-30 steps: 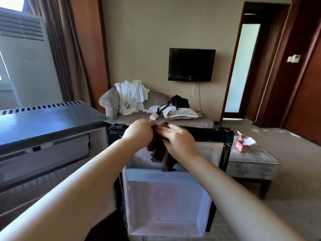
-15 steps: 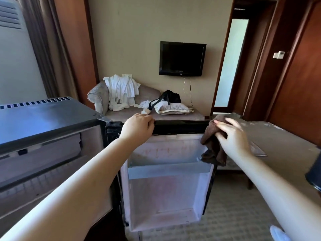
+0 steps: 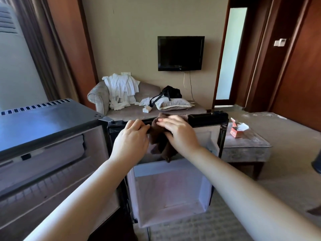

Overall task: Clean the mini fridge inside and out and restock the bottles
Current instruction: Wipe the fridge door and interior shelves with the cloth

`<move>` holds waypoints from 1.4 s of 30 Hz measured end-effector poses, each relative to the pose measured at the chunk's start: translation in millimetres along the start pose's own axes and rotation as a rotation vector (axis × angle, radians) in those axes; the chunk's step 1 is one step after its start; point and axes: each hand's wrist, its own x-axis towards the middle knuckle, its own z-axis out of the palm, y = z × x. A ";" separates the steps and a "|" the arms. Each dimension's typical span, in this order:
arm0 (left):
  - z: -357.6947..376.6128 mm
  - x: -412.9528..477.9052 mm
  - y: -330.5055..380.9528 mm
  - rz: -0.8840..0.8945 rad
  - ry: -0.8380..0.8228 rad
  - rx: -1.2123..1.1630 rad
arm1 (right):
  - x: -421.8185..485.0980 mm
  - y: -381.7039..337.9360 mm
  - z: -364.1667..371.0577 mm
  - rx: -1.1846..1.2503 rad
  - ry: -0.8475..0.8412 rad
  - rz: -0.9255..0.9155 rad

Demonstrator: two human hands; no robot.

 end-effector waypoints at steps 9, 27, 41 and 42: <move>10.9 -3.7 1.8 -0.034 0.032 0.001 | -38.3 122.9 -83.1 -0.209 -0.008 0.353; 20.6 -8.9 5.8 -0.129 0.060 -0.026 | -16.4 116.0 -62.9 -0.357 -0.110 0.079; 24.8 -9.9 7.7 -0.110 0.086 -0.003 | -21.3 126.1 -60.1 -0.229 -0.028 0.334; 25.0 -9.6 7.9 -0.116 0.080 -0.003 | -19.0 122.7 -57.6 -0.247 -0.039 0.330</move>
